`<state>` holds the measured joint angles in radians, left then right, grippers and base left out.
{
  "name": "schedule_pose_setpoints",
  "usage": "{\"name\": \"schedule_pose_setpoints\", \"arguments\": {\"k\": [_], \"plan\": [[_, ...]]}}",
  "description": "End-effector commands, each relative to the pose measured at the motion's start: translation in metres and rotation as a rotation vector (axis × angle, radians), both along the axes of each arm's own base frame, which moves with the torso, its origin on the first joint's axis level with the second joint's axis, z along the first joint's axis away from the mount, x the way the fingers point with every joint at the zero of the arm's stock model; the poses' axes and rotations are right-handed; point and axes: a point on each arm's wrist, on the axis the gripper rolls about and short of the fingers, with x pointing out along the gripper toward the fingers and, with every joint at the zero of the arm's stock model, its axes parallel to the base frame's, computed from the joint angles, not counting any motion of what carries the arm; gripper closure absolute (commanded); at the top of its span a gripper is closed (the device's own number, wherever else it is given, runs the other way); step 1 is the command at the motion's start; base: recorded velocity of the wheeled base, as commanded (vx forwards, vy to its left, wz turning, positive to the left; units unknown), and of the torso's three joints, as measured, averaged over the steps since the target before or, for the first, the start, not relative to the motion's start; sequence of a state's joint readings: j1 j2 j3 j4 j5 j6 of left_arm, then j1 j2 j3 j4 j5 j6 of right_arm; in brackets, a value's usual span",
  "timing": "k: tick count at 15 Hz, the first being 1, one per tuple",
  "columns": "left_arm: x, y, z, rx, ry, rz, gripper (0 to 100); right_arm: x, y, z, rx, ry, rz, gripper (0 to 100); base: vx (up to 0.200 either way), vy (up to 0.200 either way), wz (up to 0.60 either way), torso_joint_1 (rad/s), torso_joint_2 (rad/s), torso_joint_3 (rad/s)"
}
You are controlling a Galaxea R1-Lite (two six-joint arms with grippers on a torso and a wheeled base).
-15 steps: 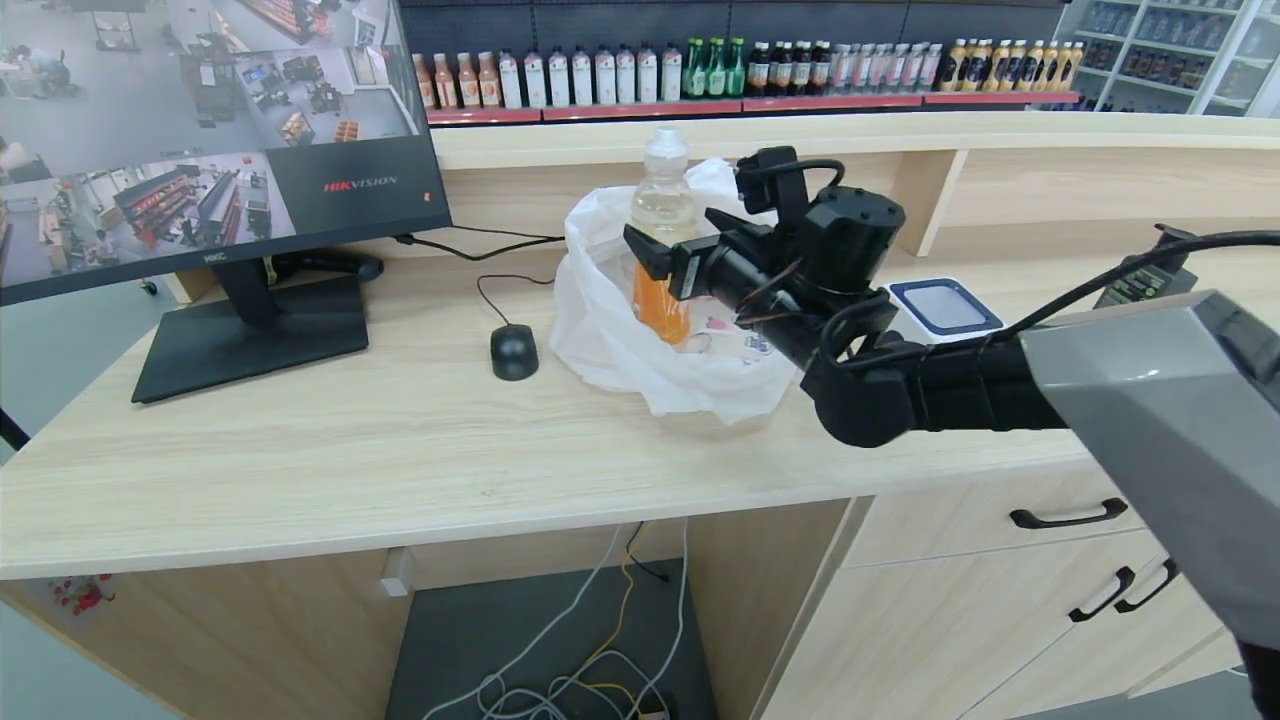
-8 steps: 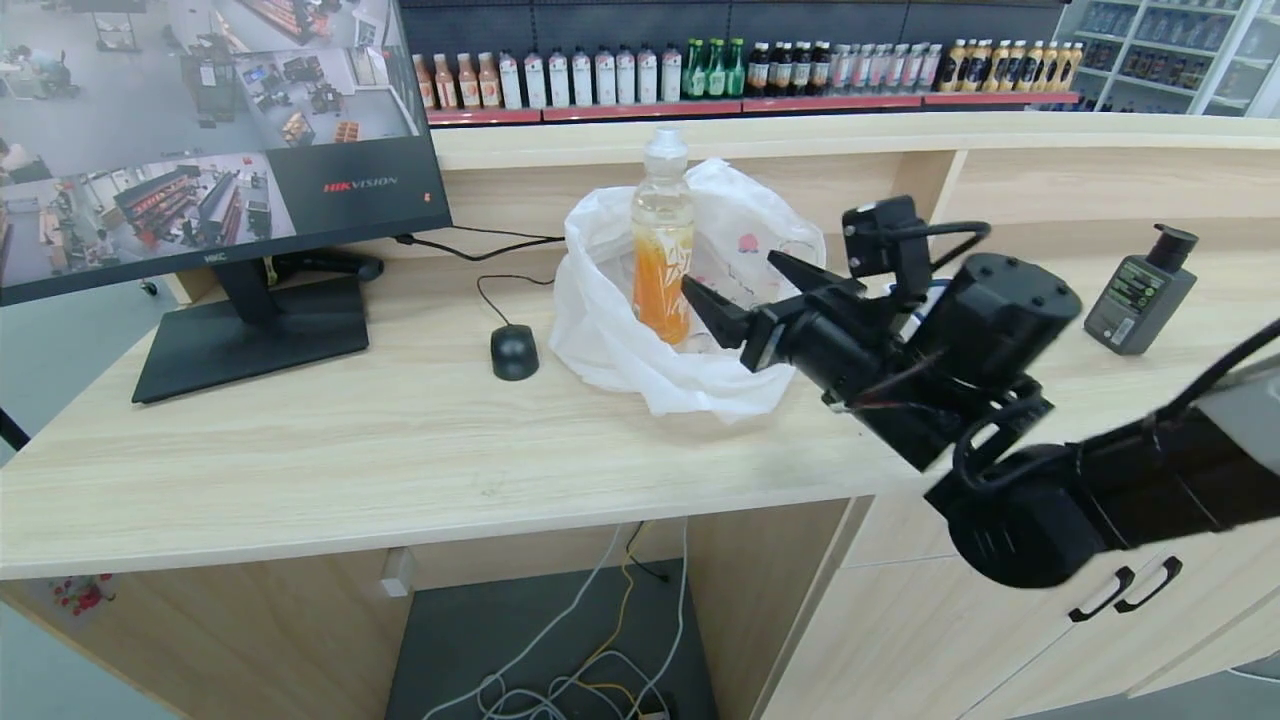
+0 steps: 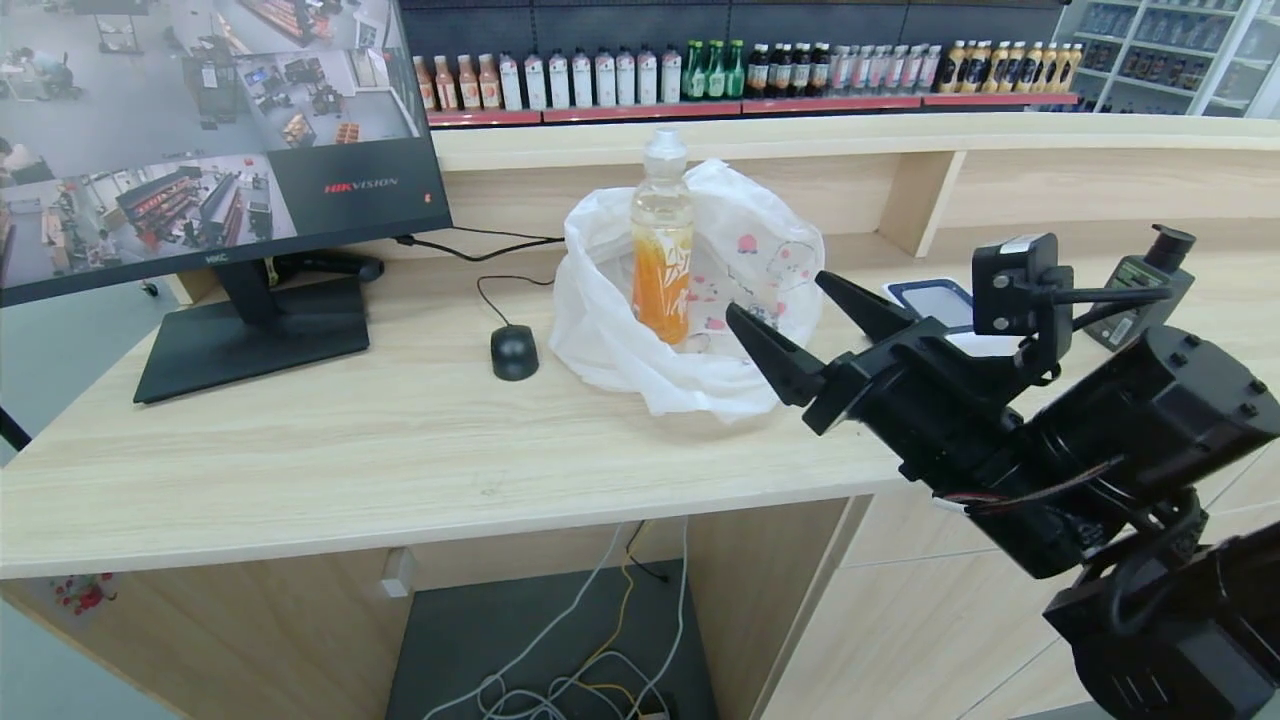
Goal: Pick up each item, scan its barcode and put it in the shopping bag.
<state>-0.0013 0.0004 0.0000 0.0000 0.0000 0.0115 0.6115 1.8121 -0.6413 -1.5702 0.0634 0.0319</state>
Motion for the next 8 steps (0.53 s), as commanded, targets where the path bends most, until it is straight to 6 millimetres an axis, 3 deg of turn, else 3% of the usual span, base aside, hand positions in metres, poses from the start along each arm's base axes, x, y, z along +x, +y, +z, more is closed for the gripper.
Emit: {"name": "schedule_pose_setpoints", "arguments": {"k": [1,8], "plan": [[0.0000,0.0000,0.0000,-0.001,0.000,0.000,0,-0.0024,0.0008,0.0005,0.000,-0.001,0.008,0,0.000,0.000,0.00,0.000,0.00,0.000],[0.0000,0.0000,0.0000,-0.002,0.000,0.000,0,-0.0025,-0.0015,-0.0065,-0.007,0.030,0.005,0,0.000,0.000,0.00,0.000,0.00,0.000]]}}
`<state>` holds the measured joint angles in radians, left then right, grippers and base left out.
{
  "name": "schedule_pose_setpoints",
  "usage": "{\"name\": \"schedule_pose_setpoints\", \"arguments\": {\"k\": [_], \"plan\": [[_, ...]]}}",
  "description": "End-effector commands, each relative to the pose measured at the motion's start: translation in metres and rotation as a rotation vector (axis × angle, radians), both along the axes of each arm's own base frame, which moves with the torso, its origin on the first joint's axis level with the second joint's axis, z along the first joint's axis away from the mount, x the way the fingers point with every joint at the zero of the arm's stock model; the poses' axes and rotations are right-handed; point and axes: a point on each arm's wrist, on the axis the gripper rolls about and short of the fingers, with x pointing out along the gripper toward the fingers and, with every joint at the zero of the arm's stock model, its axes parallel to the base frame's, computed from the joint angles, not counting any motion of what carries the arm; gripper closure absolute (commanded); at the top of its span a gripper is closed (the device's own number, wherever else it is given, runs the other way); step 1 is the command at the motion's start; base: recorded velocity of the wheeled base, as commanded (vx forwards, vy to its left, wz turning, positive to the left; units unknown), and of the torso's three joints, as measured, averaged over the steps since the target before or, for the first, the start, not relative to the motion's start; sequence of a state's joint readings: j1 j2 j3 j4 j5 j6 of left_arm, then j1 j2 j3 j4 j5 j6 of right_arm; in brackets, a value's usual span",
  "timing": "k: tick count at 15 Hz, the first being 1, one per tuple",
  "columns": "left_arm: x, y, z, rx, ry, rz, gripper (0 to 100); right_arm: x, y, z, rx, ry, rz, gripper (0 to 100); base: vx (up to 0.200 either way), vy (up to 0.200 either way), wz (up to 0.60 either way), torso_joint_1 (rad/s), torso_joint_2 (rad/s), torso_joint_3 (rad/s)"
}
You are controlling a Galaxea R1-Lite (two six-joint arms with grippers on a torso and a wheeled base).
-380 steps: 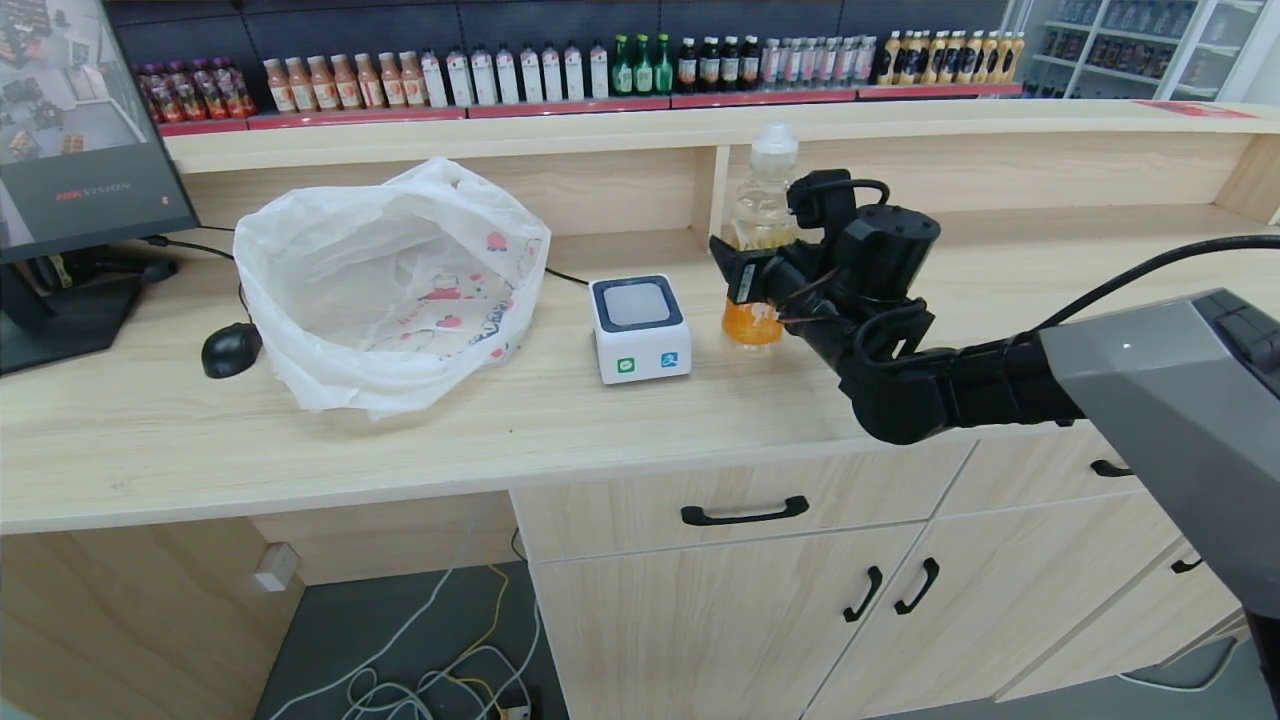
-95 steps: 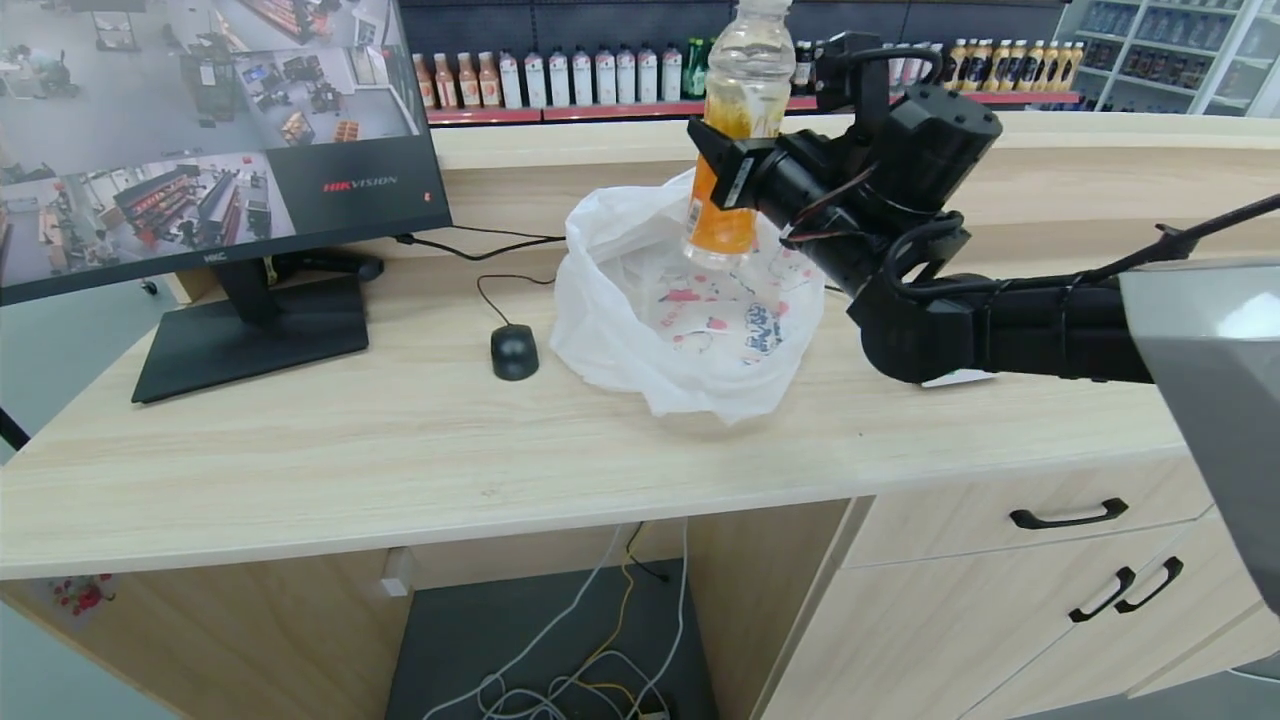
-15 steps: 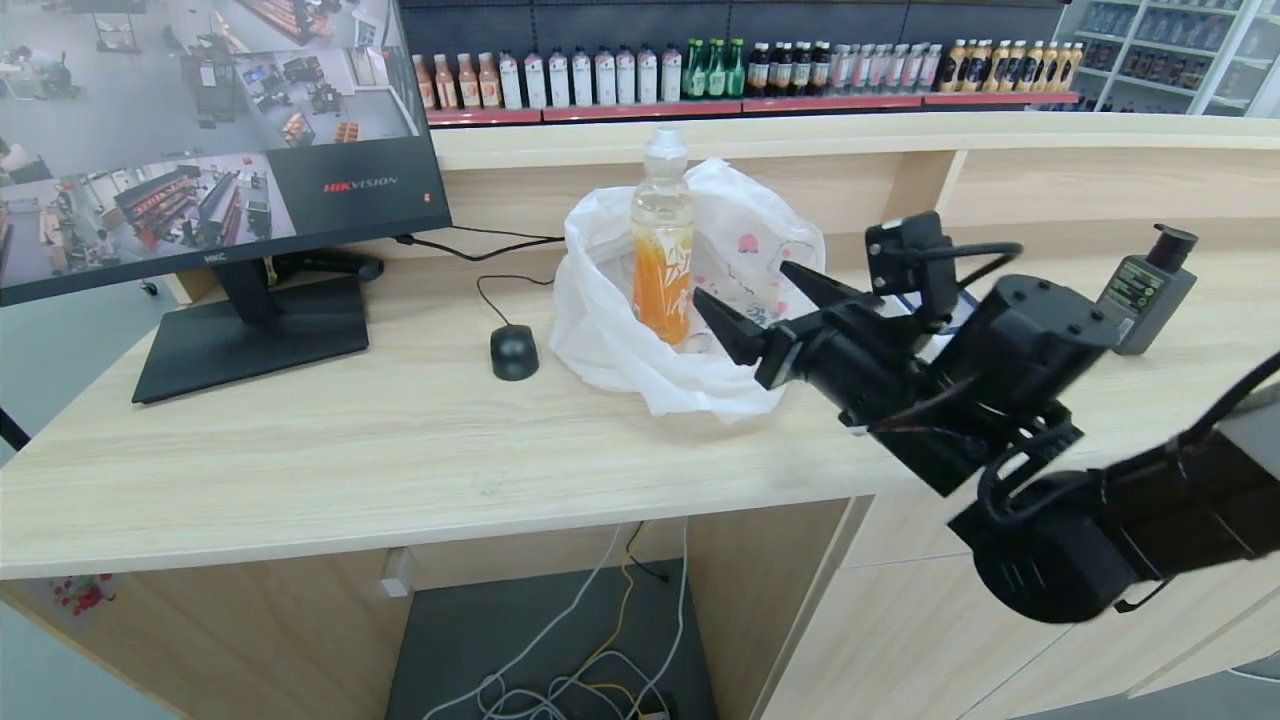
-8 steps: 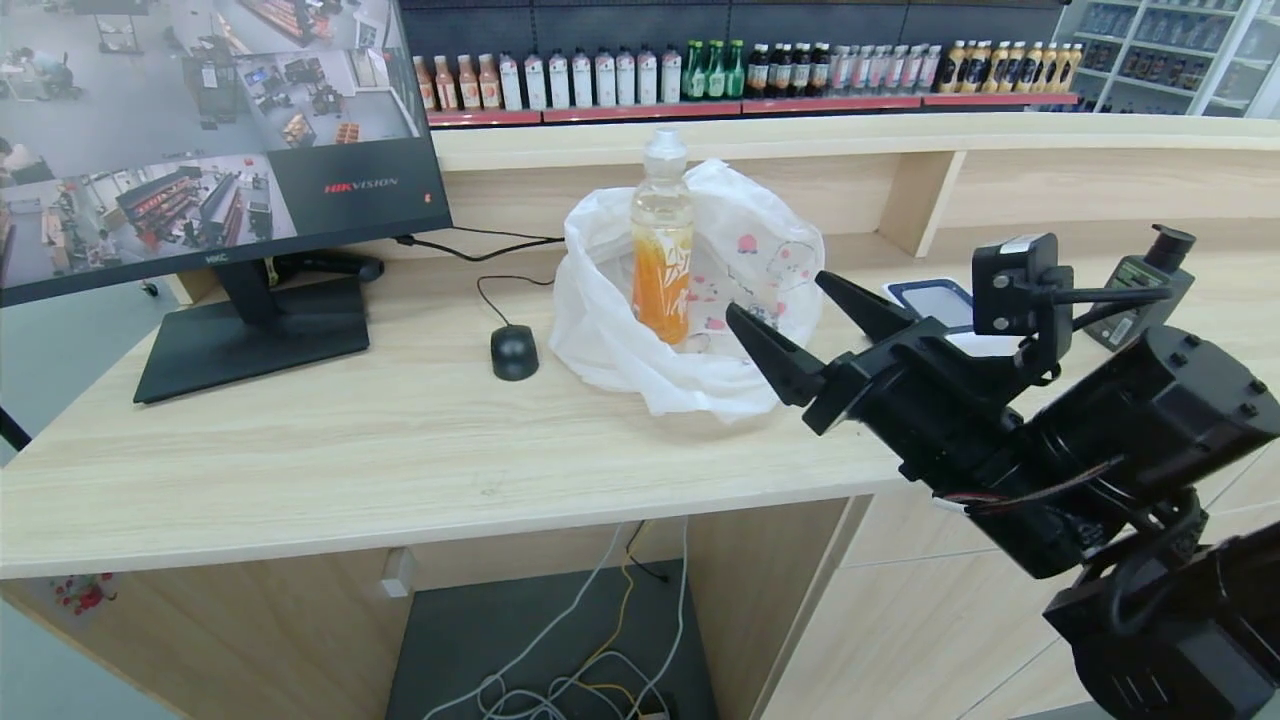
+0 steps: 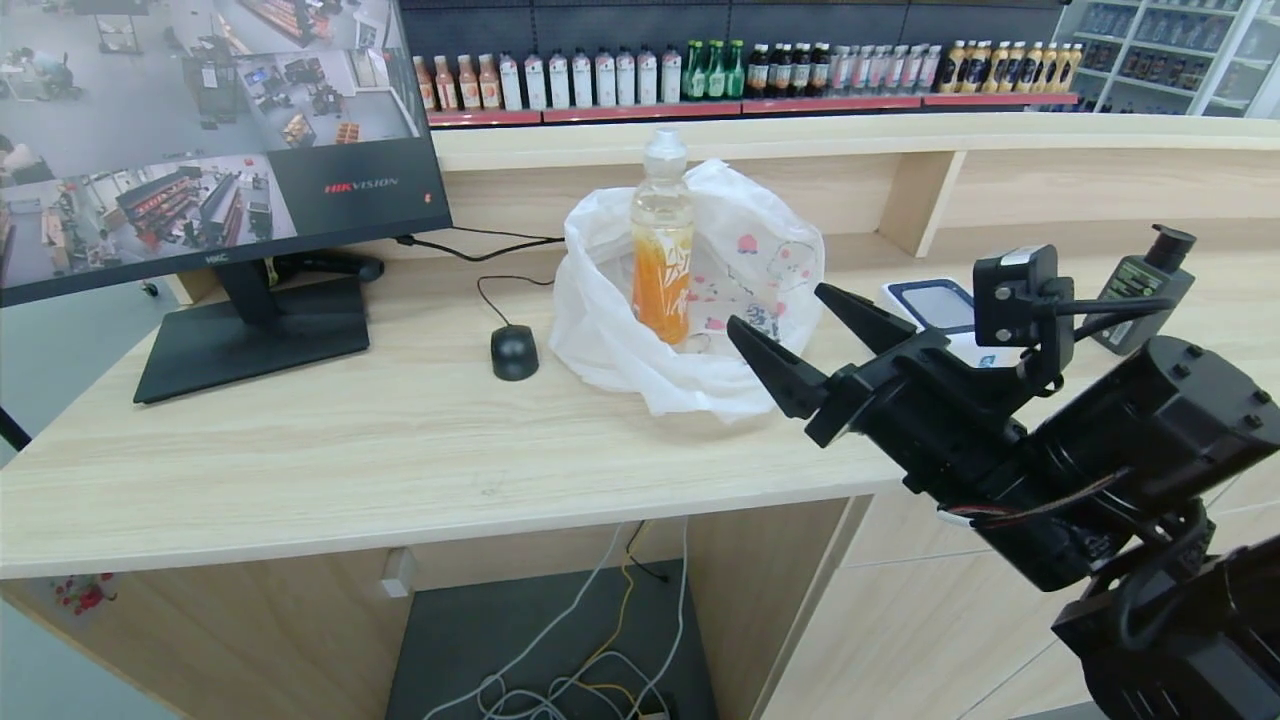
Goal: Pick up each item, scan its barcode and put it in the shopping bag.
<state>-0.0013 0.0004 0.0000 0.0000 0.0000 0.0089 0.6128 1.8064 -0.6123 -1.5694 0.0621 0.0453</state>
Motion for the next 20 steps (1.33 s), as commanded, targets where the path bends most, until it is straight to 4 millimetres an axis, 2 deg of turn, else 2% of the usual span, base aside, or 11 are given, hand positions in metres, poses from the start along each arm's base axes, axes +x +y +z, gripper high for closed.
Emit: {"name": "schedule_pose_setpoints", "arguments": {"k": [1,3,12,20], "plan": [[0.000,0.000,0.000,-0.001,0.000,0.001,0,0.004,-0.001,-0.004,-0.007,0.011,-0.009,0,0.000,-0.200,0.00,0.002,0.00,0.007],[0.000,0.000,0.000,0.002,0.001,0.001,0,0.014,-0.009,-0.007,-0.010,0.016,-0.049,0,0.000,-0.200,0.00,-0.005,0.00,0.002],[0.000,0.000,0.000,0.002,0.001,0.001,0,0.009,-0.015,-0.006,-0.012,0.019,-0.058,0,0.000,-0.200,0.00,0.004,0.00,0.002],[0.000,0.000,0.000,0.002,0.001,0.000,0,0.002,-0.016,-0.016,-0.040,0.058,-0.049,0,0.000,-0.200,0.00,0.002,0.00,0.004]]}}
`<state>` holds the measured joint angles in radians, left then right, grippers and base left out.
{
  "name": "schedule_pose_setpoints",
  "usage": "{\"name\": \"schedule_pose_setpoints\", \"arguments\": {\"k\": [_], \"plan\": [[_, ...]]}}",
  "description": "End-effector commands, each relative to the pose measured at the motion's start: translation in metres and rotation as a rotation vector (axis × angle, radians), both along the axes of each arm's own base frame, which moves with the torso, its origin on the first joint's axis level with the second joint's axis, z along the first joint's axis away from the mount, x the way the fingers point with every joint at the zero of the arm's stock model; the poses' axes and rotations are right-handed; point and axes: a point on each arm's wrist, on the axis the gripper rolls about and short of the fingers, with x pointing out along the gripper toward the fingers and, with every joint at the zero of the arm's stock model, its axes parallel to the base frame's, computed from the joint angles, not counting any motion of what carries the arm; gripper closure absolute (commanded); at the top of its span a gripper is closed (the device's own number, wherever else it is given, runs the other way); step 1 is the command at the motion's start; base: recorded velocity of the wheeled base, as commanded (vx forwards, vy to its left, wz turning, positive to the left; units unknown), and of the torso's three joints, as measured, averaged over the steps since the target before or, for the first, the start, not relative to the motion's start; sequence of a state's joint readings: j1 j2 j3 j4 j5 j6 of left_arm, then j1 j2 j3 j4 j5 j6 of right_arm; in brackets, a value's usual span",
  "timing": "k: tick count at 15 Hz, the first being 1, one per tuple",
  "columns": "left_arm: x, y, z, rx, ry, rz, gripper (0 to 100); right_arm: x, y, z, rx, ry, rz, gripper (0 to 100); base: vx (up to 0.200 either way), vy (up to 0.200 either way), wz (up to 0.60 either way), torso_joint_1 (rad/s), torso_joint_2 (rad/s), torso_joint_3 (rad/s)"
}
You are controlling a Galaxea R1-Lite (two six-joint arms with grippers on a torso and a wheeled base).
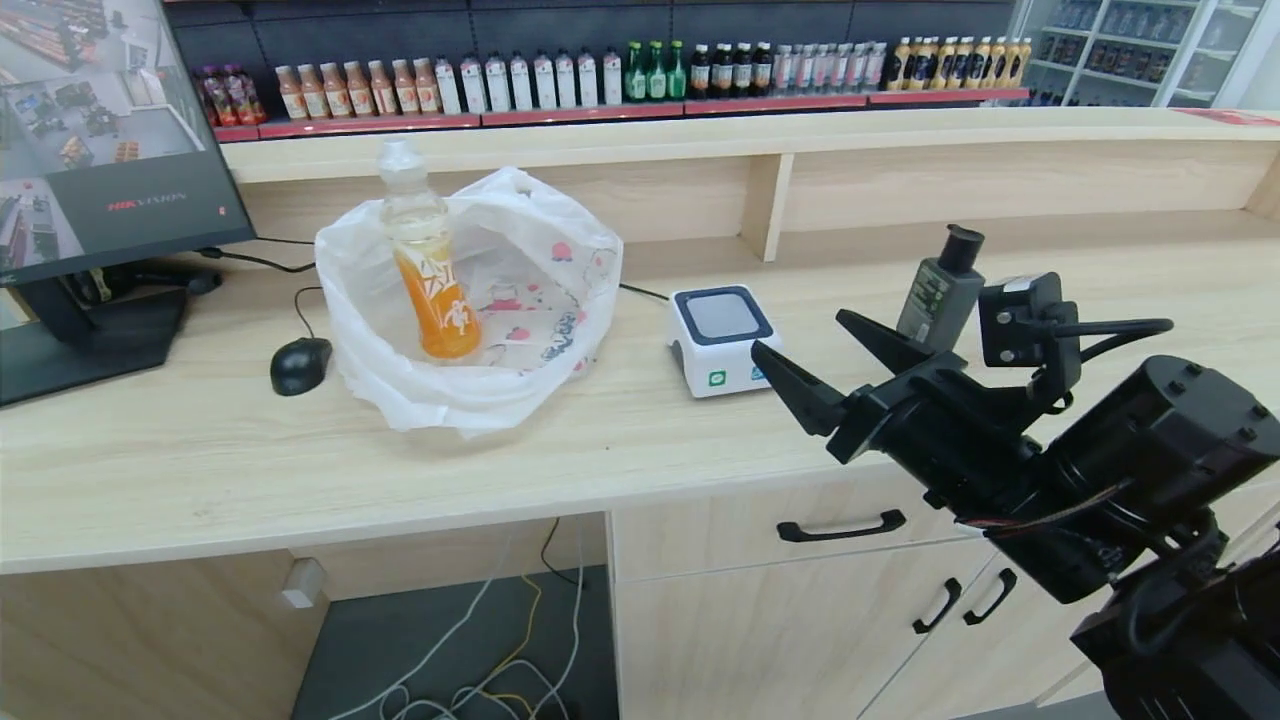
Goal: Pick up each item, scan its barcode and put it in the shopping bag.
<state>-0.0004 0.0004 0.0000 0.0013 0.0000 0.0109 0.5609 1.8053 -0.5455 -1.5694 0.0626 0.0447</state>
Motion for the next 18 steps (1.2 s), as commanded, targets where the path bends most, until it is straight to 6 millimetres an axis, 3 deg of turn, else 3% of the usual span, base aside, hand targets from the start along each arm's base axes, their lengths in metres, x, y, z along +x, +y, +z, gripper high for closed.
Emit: {"name": "schedule_pose_setpoints", "arguments": {"k": [1,4,7,11,15,18], "plan": [[0.000,0.000,0.000,0.000,0.000,0.000,0,0.001,0.001,-0.002,-0.003,0.005,0.001,0,0.000,-0.200,0.00,-0.002,0.00,-0.002],[0.000,0.000,0.000,0.000,-0.002,-0.001,0,0.001,-0.004,-0.004,-0.023,0.002,-0.025,0,0.000,-0.200,0.00,0.004,0.00,0.005],[0.000,0.000,0.000,0.000,-0.002,0.000,0,0.006,-0.025,-0.003,-0.056,-0.015,-0.113,0,0.000,-0.200,0.00,0.001,0.00,0.004],[0.000,0.000,0.000,0.003,0.000,-0.001,0,0.002,-0.031,0.000,-0.051,-0.019,-0.124,0,0.000,-0.200,0.00,0.004,0.00,0.004],[0.000,0.000,0.000,0.000,0.000,0.000,0,0.001,-0.031,0.001,-0.047,-0.020,-0.123,0,0.000,0.000,0.00,0.000,0.00,0.000],[0.000,0.000,0.000,0.000,-0.002,0.000,0,0.012,-0.040,0.015,-0.060,-0.015,-0.204,0,0.000,0.000,0.00,0.000,0.00,0.000]]}}
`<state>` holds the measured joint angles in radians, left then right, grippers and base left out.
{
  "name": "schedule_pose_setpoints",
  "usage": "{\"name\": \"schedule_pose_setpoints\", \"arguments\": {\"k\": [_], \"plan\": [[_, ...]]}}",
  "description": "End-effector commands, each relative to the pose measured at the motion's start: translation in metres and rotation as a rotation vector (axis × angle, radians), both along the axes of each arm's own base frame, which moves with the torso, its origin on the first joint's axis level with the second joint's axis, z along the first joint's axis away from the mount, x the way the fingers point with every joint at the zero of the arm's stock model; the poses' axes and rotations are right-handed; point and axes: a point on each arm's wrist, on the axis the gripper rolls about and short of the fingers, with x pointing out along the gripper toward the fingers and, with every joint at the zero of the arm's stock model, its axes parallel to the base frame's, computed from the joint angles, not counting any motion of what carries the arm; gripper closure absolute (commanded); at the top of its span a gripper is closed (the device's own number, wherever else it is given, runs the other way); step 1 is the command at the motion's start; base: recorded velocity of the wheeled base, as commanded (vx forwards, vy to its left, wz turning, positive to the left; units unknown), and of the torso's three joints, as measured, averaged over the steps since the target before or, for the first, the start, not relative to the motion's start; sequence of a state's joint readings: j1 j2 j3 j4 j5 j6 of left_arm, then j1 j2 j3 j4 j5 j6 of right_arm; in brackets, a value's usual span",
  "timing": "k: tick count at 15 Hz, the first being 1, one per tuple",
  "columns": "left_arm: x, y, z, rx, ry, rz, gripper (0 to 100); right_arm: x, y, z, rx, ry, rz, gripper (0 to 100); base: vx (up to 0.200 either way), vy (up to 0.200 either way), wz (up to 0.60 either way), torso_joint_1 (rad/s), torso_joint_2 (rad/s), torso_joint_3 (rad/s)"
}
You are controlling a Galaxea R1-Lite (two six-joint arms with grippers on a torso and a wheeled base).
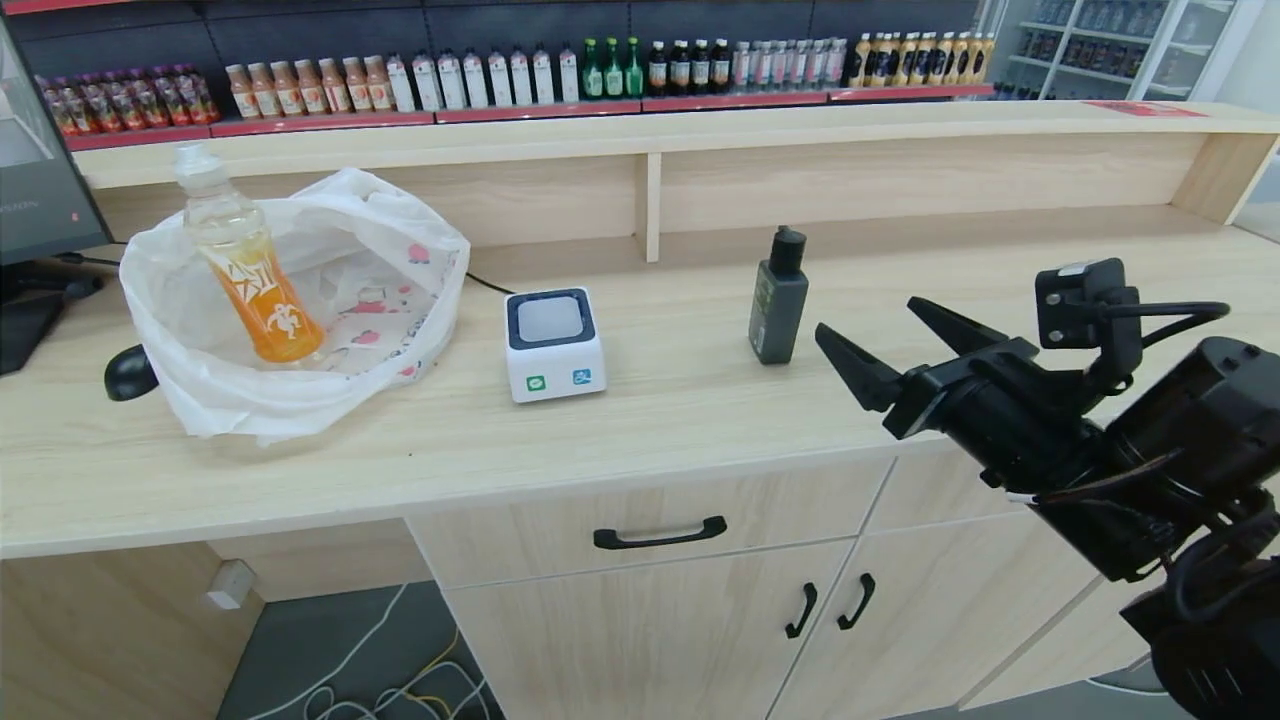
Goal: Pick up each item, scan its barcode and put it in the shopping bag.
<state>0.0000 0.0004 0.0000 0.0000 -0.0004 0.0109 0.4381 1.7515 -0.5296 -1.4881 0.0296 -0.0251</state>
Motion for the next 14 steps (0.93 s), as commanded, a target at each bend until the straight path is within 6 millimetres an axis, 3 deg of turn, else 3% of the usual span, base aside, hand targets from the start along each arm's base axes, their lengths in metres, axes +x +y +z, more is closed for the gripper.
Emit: {"name": "schedule_pose_setpoints", "arguments": {"k": [1,4,8,14], "plan": [[0.000,0.000,0.000,0.000,0.000,0.000,0,0.005,-0.004,0.018,-0.023,-0.012,-0.051,0,0.000,0.000,0.00,0.000,0.00,0.000],[0.000,0.000,0.000,0.000,0.000,0.000,0,0.021,0.002,0.040,-0.095,0.033,-0.078,0,0.000,0.000,0.00,0.000,0.00,0.000],[0.000,0.000,0.000,0.000,0.001,0.000,0,0.063,0.015,0.059,-0.106,0.070,-0.087,0,0.000,0.000,0.00,0.000,0.00,0.000],[0.000,0.000,0.000,0.000,0.000,0.000,0,0.117,0.037,0.052,-0.064,0.098,-0.078,0,0.000,0.000,0.00,0.000,0.00,0.000]]}}
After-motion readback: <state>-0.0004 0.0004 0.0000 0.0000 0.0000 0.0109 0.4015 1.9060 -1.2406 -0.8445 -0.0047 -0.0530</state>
